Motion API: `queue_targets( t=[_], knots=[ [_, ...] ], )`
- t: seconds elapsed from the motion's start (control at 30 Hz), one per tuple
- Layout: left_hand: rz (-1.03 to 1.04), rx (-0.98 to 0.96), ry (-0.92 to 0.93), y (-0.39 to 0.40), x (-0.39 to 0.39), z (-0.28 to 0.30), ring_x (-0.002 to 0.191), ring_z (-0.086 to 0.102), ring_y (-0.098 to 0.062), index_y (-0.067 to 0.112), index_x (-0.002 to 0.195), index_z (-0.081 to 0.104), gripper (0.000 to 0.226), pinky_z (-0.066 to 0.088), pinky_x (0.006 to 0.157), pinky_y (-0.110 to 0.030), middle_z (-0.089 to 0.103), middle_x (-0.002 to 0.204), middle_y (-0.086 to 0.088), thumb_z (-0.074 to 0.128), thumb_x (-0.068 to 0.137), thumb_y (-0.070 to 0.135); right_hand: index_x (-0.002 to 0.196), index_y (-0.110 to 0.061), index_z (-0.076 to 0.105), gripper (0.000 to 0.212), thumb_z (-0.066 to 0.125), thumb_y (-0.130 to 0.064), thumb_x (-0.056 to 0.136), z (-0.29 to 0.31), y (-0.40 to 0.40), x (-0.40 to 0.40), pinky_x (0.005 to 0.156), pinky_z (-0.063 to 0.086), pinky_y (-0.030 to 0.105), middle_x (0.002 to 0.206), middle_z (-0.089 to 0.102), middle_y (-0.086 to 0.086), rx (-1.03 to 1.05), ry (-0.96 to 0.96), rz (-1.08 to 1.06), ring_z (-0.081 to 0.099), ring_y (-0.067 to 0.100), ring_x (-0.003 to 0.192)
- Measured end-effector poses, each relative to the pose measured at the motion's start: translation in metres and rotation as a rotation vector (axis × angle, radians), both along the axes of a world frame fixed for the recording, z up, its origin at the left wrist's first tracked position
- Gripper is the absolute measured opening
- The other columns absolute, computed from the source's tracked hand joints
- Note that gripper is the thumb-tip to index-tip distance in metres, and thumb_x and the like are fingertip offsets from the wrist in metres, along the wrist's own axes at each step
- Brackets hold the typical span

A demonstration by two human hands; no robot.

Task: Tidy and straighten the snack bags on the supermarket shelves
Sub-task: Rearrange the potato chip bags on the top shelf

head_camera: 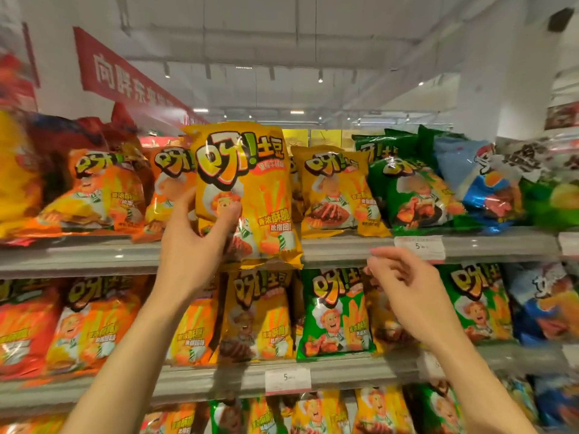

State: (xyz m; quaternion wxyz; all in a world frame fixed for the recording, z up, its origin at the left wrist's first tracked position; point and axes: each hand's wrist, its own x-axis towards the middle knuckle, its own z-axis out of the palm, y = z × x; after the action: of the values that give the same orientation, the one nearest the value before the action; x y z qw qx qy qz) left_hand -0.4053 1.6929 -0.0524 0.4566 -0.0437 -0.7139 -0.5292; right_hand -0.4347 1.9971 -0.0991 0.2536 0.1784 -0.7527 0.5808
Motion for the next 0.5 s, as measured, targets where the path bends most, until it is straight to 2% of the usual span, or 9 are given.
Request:
queue_targets(
  t=[0.07, 0.1, 0.17, 0.23, 0.27, 0.33, 0.4, 0.47, 0.5],
  knots=[
    [0.056, -0.061, 0.011, -0.001, -0.011, 0.014, 0.118, 0.063, -0.005, 0.031, 0.144, 0.046, 0.085, 0.054, 0.097, -0.031, 0.061, 0.132, 0.024, 0.065, 0.077, 0.08, 0.114, -0.034, 0.067, 0.018, 0.065, -0.038, 0.096, 0.022, -0.002, -0.011, 0.069, 0.05, 0.014, 0.098, 0.071, -0.01, 0.08, 0.055, -0.03, 0.064, 0.0, 0.087],
    [0.085, -0.096, 0.014, -0.002, -0.016, 0.021, 0.115, 0.061, 0.004, 0.031, 0.143, 0.048, 0.083, 0.051, 0.094, -0.021, 0.061, 0.129, 0.028, 0.062, 0.078, 0.081, 0.117, -0.033, 0.066, 0.022, 0.064, -0.041, 0.096, 0.032, -0.003, -0.018, 0.072, 0.048, 0.016, 0.101, 0.069, -0.014, 0.122, 0.09, -0.048, 0.062, -0.003, 0.089],
    [0.099, -0.134, 0.025, -0.002, -0.025, 0.034, 0.106, 0.062, 0.009, 0.029, 0.139, 0.051, 0.074, 0.048, 0.086, -0.019, 0.065, 0.122, 0.023, 0.064, 0.082, 0.075, 0.124, -0.028, 0.065, 0.033, 0.064, -0.043, 0.095, 0.048, -0.008, -0.033, 0.083, 0.047, 0.022, 0.113, 0.064, -0.013, 0.251, 0.219, -0.14, 0.059, -0.001, 0.099],
    [0.096, -0.16, 0.025, -0.002, -0.038, 0.044, 0.095, 0.061, 0.018, 0.029, 0.133, 0.052, 0.061, 0.047, 0.076, -0.01, 0.065, 0.109, 0.024, 0.067, 0.087, 0.066, 0.136, -0.022, 0.059, 0.048, 0.064, -0.046, 0.095, 0.061, -0.015, -0.05, 0.102, 0.042, 0.032, 0.137, 0.055, -0.001, 0.454, 0.362, -0.273, 0.05, 0.014, 0.127],
    [0.104, -0.181, 0.017, -0.002, -0.044, 0.048, 0.093, 0.06, 0.021, 0.03, 0.132, 0.05, 0.057, 0.045, 0.073, -0.005, 0.063, 0.106, 0.027, 0.067, 0.088, 0.062, 0.145, -0.021, 0.052, 0.057, 0.063, -0.049, 0.096, 0.066, -0.02, -0.058, 0.112, 0.037, 0.038, 0.151, 0.046, 0.005, 0.541, 0.388, -0.304, 0.039, 0.023, 0.14],
    [0.111, -0.233, 0.0, 0.0, -0.055, 0.054, 0.097, 0.062, 0.015, 0.028, 0.145, 0.043, 0.066, 0.045, 0.078, -0.009, 0.058, 0.107, 0.031, 0.067, 0.091, 0.057, 0.158, -0.024, 0.034, 0.072, 0.058, -0.055, 0.097, 0.072, -0.027, -0.073, 0.123, 0.022, 0.048, 0.169, 0.02, 0.007, 0.644, 0.352, -0.271, 0.015, 0.027, 0.156],
    [0.116, -0.313, -0.026, 0.001, -0.063, 0.056, 0.094, 0.064, 0.01, 0.026, 0.155, 0.029, 0.077, 0.048, 0.086, -0.019, 0.057, 0.115, 0.03, 0.066, 0.093, 0.055, 0.162, -0.031, 0.017, 0.078, 0.048, -0.063, 0.098, 0.073, -0.032, -0.087, 0.126, 0.016, 0.051, 0.173, 0.002, 0.004, 0.726, 0.289, -0.224, -0.001, 0.025, 0.159],
    [0.155, -0.403, -0.058, -0.003, -0.068, 0.055, 0.089, 0.068, 0.004, 0.026, 0.159, 0.022, 0.08, 0.051, 0.087, -0.029, 0.06, 0.126, 0.022, 0.061, 0.096, 0.057, 0.163, -0.034, 0.01, 0.081, 0.043, -0.067, 0.097, 0.07, -0.031, -0.096, 0.128, 0.014, 0.051, 0.173, -0.002, 0.002, 0.759, 0.281, -0.218, -0.005, 0.024, 0.159],
    [0.189, -0.451, -0.079, -0.006, -0.071, 0.054, 0.084, 0.068, 0.002, 0.027, 0.16, 0.021, 0.079, 0.052, 0.083, -0.031, 0.064, 0.124, 0.019, 0.057, 0.097, 0.058, 0.163, -0.035, 0.011, 0.081, 0.044, -0.068, 0.097, 0.069, -0.03, -0.098, 0.128, 0.013, 0.05, 0.173, -0.001, 0.001, 0.739, 0.284, -0.211, -0.004, 0.024, 0.159]
  ],
)
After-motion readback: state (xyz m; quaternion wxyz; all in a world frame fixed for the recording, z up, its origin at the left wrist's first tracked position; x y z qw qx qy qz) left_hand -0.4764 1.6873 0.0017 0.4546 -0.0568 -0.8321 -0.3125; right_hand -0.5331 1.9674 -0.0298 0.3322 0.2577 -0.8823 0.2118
